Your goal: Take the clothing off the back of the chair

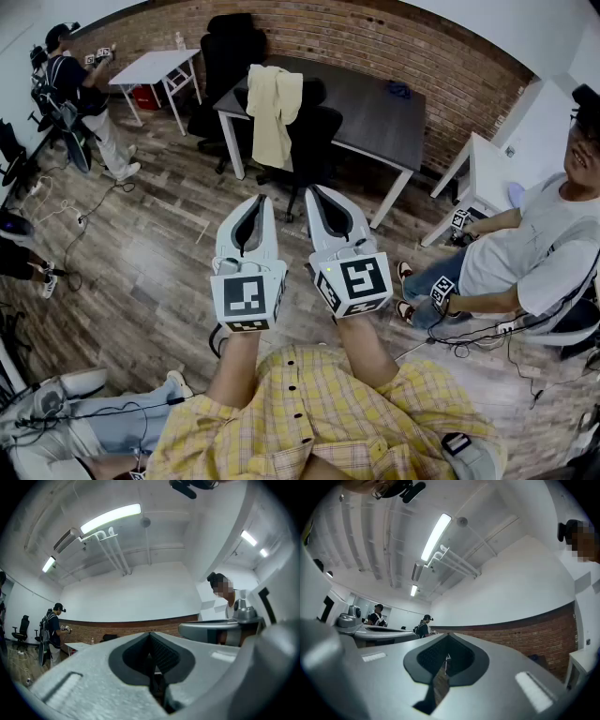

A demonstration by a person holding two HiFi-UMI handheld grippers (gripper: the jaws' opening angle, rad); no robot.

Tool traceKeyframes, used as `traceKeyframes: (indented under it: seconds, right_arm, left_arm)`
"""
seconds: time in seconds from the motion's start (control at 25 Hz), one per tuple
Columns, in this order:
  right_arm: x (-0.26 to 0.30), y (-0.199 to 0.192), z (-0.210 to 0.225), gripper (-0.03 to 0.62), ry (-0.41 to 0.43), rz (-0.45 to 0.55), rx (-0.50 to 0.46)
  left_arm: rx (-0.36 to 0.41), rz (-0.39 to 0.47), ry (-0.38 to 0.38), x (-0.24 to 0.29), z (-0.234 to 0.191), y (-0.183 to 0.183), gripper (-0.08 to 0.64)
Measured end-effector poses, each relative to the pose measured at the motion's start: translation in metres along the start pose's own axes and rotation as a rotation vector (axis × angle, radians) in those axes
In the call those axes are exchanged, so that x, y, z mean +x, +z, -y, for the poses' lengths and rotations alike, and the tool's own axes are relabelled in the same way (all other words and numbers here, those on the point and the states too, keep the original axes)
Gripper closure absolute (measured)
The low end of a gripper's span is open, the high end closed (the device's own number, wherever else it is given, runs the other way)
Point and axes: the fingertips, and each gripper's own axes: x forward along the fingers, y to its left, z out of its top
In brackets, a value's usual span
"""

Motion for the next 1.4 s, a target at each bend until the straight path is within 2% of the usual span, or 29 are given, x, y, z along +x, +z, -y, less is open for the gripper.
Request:
traceKeyframes:
  seconds: [0.4,0.72,1.08,1.4]
  right_arm:
    - [0.003,-0.010,0.029,0.591,0.036,0.015,0.032]
    - [-0.003,-0.016,0.055,0.591,0.081,0.012,0.039]
    - [-0.008,-0.022,0.067,0.591,0.153,0.015,0.080]
    - [0.039,-0.043,0.076,0.591,0.165,0.004,0.095]
  left_arm:
    - [-0.003,-0.004,0.040,0.022,0.015,-0.009,0.560]
    - [-0.002,-0.013,0.073,0.038,0.044,-0.016,0.560]
    - [0.005,-0.033,0.131,0.044,0.064,-0.027,0.560]
    - [0.007,-0.052,0.126,0.086,0.040,-0.048,0.560]
